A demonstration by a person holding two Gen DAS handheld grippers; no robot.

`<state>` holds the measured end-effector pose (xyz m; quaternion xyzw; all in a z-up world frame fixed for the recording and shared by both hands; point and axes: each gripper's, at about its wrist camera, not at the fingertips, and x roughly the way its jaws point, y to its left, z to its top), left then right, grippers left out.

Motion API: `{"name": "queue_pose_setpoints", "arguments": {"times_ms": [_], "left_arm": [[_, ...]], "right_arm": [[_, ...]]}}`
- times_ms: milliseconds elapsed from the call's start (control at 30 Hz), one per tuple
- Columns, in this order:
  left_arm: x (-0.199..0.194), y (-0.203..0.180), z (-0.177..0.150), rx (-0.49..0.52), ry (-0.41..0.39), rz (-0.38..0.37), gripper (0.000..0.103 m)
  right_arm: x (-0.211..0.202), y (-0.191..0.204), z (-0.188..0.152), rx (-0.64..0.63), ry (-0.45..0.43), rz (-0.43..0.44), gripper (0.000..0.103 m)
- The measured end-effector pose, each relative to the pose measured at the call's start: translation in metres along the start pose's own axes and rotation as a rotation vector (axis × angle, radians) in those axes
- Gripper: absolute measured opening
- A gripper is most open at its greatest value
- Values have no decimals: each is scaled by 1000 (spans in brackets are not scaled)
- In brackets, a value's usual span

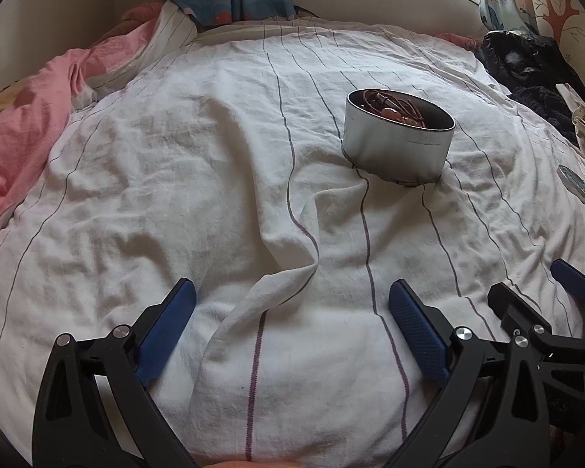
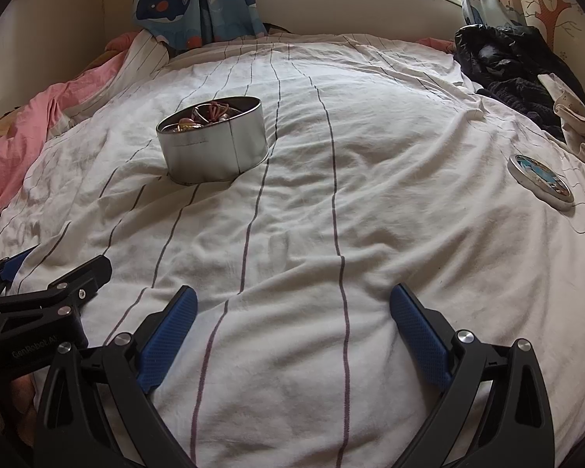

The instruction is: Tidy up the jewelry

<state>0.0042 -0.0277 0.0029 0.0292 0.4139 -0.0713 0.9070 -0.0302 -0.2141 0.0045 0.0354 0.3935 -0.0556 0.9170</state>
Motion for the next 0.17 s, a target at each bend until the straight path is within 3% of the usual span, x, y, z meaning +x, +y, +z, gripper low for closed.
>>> {"name": "queue_pose_setpoints", "arguments": {"times_ms": [167], "left_arm": [[5, -7, 9, 3, -2, 0, 96]], "right_arm": [[1, 0, 1, -2, 2, -1, 95]]}}
